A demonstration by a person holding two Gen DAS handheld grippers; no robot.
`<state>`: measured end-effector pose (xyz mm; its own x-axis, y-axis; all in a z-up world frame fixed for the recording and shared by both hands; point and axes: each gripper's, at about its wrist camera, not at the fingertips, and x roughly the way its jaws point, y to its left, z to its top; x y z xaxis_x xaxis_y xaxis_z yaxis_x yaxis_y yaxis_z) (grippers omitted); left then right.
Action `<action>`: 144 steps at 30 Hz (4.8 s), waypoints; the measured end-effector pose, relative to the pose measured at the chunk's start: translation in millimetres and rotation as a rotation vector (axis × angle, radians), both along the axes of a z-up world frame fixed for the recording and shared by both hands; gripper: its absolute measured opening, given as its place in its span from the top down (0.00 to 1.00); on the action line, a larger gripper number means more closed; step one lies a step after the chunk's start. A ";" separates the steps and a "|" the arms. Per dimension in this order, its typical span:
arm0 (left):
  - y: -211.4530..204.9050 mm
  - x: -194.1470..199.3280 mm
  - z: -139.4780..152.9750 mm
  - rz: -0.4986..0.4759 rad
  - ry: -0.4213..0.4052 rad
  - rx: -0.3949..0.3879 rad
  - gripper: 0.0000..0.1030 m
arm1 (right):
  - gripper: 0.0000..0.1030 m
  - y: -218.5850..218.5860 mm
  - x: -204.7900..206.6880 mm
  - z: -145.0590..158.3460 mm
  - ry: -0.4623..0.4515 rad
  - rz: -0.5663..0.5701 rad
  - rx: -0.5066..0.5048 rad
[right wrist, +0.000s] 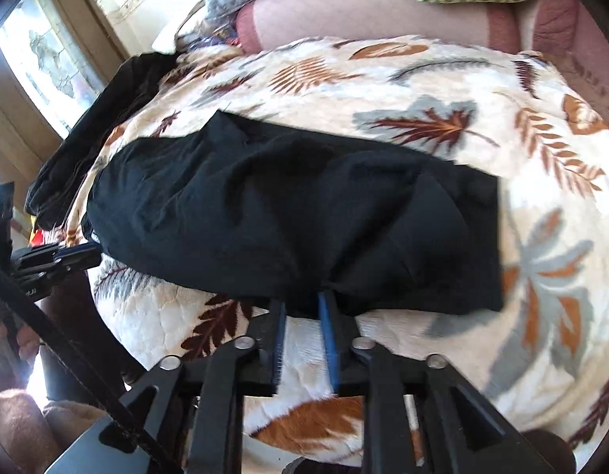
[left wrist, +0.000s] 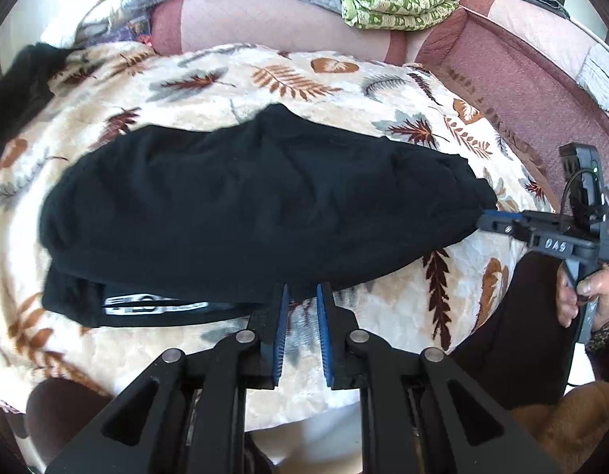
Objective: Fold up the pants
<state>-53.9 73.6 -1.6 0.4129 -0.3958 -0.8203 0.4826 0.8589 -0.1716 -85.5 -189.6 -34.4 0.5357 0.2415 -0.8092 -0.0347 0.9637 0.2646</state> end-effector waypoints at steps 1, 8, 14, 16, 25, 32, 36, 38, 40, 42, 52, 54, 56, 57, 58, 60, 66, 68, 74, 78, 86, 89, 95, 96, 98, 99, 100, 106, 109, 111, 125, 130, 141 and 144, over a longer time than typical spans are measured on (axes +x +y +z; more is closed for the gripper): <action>2.3 -1.7 3.3 0.004 -0.012 0.006 0.81 | 0.67 -4.4 -2.2 3.6 -0.010 -0.018 -0.003; 13.6 -2.3 13.6 0.052 -0.043 0.001 0.62 | 0.43 -61.6 -3.5 21.8 -0.081 -0.282 0.009; 18.6 11.2 3.6 0.146 0.006 -0.013 0.61 | 0.43 -74.1 42.0 13.3 -0.096 -0.301 0.011; 24.6 14.0 3.4 0.174 0.006 -0.005 0.59 | 0.60 -69.7 57.9 3.1 -0.071 -0.273 -0.017; 57.2 33.2 4.1 0.324 0.039 -0.052 0.52 | 0.96 -82.4 65.5 1.5 -0.044 -0.283 -0.149; 79.8 39.4 -4.9 0.420 0.114 -0.115 0.52 | 0.96 -77.3 69.6 -8.2 -0.015 -0.286 -0.297; 91.3 41.2 0.1 0.444 0.092 -0.147 0.52 | 0.96 -68.6 70.6 -9.5 0.002 -0.270 -0.418; 96.8 44.9 4.3 0.454 0.071 -0.158 0.52 | 0.94 -72.8 70.0 -11.9 0.023 -0.289 -0.461; 104.6 51.4 10.0 0.473 0.045 -0.161 0.47 | 0.90 -80.7 69.3 -14.2 0.068 -0.334 -0.518; 117.0 63.4 18.7 0.512 0.011 -0.184 0.42 | 0.85 -97.9 63.5 -15.1 0.116 -0.388 -0.520; 130.7 123.4 -25.0 0.591 0.052 -0.248 0.34 | 0.62 -60.8 64.8 78.1 -0.108 -0.279 -0.252; 130.1 114.0 -32.2 0.577 0.021 -0.252 0.34 | 0.59 -30.0 89.9 78.6 -0.111 -0.174 -0.159; 126.1 106.4 -35.2 0.544 -0.027 -0.228 0.34 | 0.59 6.7 119.1 73.3 -0.092 -0.077 -0.099; 123.8 101.7 -38.0 0.528 -0.060 -0.217 0.34 | 0.59 31.3 136.2 67.8 -0.082 -0.018 -0.069; 121.9 98.5 -40.2 0.519 -0.087 -0.207 0.35 | 0.59 50.1 149.5 63.2 -0.074 0.026 -0.046; 115.2 96.3 -40.8 0.512 -0.118 -0.163 0.34 | 0.59 95.5 182.1 47.7 -0.031 0.124 0.003; 98.1 95.0 -42.7 0.481 -0.180 -0.046 0.30 | 0.59 147.3 259.3 -11.0 0.126 0.165 -0.020; 99.3 95.1 -42.2 0.483 -0.179 -0.052 0.30 | 0.60 137.9 280.7 -20.5 0.139 0.122 -0.110; 135.2 79.4 -20.8 0.561 -0.226 -0.265 0.30 | 0.58 110.9 295.9 10.5 0.097 -0.047 -0.281; 184.4 59.9 -5.2 0.822 -0.330 -0.281 0.20 | 0.58 149.7 267.6 51.0 0.021 0.079 -0.210; 271.0 39.7 -23.9 1.211 -0.232 -0.458 0.15 | 0.58 280.2 218.4 52.0 0.029 0.413 -0.024; 273.8 42.8 -27.3 1.220 -0.213 -0.478 0.15 | 0.58 321.6 196.6 40.1 0.029 0.536 -0.021; 276.1 43.0 -31.4 1.226 -0.197 -0.498 0.15 | 0.58 366.2 176.8 14.2 0.017 0.618 -0.082; 277.2 43.2 -32.7 1.232 -0.190 -0.505 0.14 | 0.58 372.0 172.3 12.9 -0.006 0.633 -0.116; 279.0 43.2 -34.5 1.238 -0.179 -0.515 0.14 | 0.56 382.9 165.5 10.0 -0.023 0.678 -0.149; 279.1 43.6 -34.9 1.238 -0.174 -0.516 0.14 | 0.56 388.2 162.7 7.3 -0.026 0.693 -0.178; 279.3 43.3 -35.3 1.238 -0.172 -0.516 0.14 | 0.56 392.8 161.2 4.5 -0.032 0.702 -0.225; 284.7 38.1 -37.3 1.253 -0.169 -0.545 0.14 | 0.90 377.8 174.6 4.0 0.028 0.633 -0.112; 286.2 37.4 -38.0 1.255 -0.166 -0.554 0.14 | 0.90 369.7 168.2 14.8 0.049 0.627 -0.016; 285.7 36.9 -36.7 1.256 -0.175 -0.549 0.14 | 0.90 371.7 158.3 20.9 0.055 0.642 0.032; 273.4 39.3 -30.8 1.211 -0.192 -0.495 0.14 | 0.61 357.8 145.9 -8.6 0.220 0.651 0.185; 261.0 41.6 -24.5 1.168 -0.225 -0.435 0.14 | 0.51 319.8 121.2 11.3 0.148 0.625 0.152; 213.8 52.0 -9.7 1.029 -0.305 -0.237 0.14 | 0.47 62.4 52.4 11.1 0.097 -0.058 0.032; 198.9 57.2 -12.1 0.992 -0.293 -0.186 0.14 | 0.47 -13.0 24.5 18.9 0.071 -0.280 0.025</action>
<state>3.2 272.5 -13.7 0.7934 0.1188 -0.5970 -0.3788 0.8640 -0.3316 -61.0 -202.7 -15.5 0.5269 0.1126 -0.8424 0.2514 0.9262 0.2811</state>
